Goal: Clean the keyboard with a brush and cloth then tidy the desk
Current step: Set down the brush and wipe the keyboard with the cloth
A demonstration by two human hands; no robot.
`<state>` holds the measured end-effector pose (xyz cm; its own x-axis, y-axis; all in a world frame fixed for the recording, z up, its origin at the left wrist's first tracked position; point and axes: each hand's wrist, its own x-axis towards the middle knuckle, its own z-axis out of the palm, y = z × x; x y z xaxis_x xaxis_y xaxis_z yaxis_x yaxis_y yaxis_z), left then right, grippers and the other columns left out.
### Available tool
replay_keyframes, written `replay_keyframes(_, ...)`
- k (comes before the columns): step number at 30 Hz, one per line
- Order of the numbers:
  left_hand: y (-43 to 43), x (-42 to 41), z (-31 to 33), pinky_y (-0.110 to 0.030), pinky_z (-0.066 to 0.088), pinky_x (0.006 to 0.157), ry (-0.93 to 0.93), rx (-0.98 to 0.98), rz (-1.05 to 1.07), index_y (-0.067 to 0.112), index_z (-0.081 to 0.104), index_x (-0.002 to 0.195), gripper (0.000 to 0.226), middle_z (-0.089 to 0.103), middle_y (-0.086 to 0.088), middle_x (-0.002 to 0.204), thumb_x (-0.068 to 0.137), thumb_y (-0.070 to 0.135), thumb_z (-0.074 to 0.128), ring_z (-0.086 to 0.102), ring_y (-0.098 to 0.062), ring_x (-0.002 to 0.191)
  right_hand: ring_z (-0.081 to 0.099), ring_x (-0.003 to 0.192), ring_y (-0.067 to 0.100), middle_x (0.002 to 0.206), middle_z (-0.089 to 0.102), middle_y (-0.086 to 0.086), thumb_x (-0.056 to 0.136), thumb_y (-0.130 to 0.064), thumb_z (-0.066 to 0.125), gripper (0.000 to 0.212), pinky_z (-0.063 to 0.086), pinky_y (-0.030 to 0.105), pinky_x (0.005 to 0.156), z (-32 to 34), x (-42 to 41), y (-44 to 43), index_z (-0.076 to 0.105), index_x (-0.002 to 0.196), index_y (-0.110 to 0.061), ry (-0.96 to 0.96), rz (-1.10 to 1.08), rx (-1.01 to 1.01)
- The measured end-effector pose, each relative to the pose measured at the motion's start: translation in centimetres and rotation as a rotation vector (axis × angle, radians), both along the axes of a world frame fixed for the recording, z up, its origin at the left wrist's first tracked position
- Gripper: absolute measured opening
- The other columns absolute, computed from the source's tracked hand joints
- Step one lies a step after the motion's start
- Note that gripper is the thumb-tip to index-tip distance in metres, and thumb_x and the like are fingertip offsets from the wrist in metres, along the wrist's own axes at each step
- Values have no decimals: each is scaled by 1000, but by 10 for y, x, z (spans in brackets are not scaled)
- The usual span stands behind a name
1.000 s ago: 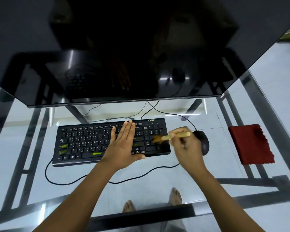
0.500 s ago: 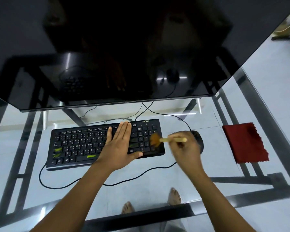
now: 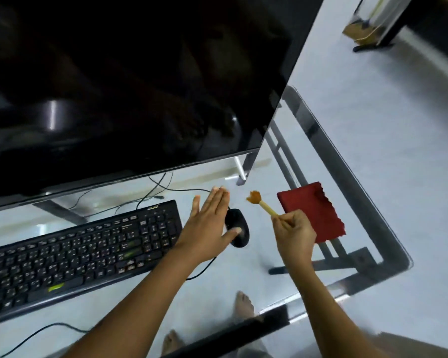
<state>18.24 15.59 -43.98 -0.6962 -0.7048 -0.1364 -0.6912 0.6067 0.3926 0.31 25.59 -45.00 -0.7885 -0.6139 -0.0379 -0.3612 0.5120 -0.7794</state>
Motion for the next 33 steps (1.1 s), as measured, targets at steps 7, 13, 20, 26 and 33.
replay_keyframes(7, -1, -41, -8, -46, -5, 120, -34, 32, 12, 14, -6, 153, 84, -8, -1, 162, 96, 57, 37, -15, -14, 147, 58, 78, 17, 86, 67, -3, 78, -24, 78, 20, 38, 32, 71, -29, -10, 7, 65, 92, -18, 403, 233, 206)
replay_keyframes(13, -1, -33, -15, -46, -7, 120, -47, 35, 22, 15, -8, 153, 84, -11, 0, 161, 95, 57, 36, -18, -13, 146, 57, 83, 20, 93, 64, 0, 82, -24, 71, 20, 37, 33, 72, -32, -12, 4, 63, 99, -18, 439, 294, 264)
replay_keyframes(20, -3, 25, -8, -44, -8, 120, -12, -22, 120, 14, -5, 153, 84, -9, 1, 162, 95, 60, 33, -18, -10, 146, 52, 108, 25, 114, 59, 6, 87, -21, 65, 26, 41, 42, 86, -4, 32, -33, 60, 111, -15, 359, 515, 95)
replay_keyframes(26, -7, 107, 6, -44, -8, 119, -19, -98, 260, 12, 2, 154, 86, 0, -2, 162, 92, 63, 32, -11, -12, 147, 56, 104, 26, 115, 57, 5, 87, -26, 60, 31, 42, 40, 87, 17, 111, -70, 57, 117, -16, 343, 702, 28)
replay_keyframes(33, 6, 214, 5, -44, -8, 119, -43, -104, 411, 12, 2, 154, 90, 1, -2, 162, 86, 69, 19, -11, -11, 147, 51, 106, 22, 115, 53, 1, 88, -24, 59, 29, 42, 38, 92, 21, 204, -78, 56, 117, -19, 336, 833, 13)
